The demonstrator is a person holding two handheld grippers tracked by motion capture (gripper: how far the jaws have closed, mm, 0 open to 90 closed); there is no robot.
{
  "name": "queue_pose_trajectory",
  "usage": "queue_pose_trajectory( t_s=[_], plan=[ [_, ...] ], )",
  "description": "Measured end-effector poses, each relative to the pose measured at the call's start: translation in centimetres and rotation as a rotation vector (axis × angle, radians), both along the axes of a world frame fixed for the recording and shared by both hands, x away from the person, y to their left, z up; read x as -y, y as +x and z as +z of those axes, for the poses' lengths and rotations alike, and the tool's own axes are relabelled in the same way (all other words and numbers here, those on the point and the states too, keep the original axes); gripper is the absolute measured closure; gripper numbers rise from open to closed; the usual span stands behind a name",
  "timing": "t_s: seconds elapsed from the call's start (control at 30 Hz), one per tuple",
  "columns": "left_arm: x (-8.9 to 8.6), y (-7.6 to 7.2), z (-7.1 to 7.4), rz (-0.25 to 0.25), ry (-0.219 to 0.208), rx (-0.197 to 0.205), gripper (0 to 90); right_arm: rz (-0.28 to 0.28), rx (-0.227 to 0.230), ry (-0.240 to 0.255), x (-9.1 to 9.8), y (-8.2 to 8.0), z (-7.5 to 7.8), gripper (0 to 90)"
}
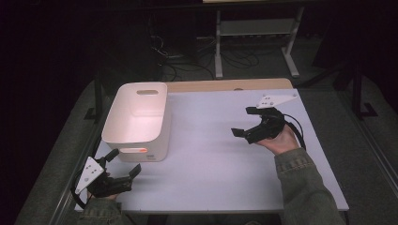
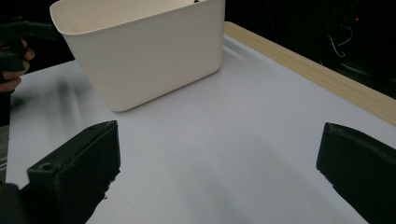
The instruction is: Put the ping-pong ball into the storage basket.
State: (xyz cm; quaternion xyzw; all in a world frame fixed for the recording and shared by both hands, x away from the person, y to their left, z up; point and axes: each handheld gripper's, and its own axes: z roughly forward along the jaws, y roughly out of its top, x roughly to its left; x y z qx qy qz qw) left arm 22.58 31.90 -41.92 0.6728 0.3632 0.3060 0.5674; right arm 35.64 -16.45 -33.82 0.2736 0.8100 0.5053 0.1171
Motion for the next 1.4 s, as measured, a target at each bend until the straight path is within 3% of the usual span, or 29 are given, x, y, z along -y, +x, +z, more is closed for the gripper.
queue_pose_trajectory(
  t_s=[0.67,1.4],
  plan=[
    [0.0,0.0,0.0,0.002,0.001,0.002,1.9,-0.045,-0.018,0.029,2.3,-2.0,-2.2,0.0],
    [0.0,-0.1,0.0,0.007,0.005,0.002,1.9,-0.127,0.021,0.048,5.0,-4.6,-5.2,0.0]
  ],
)
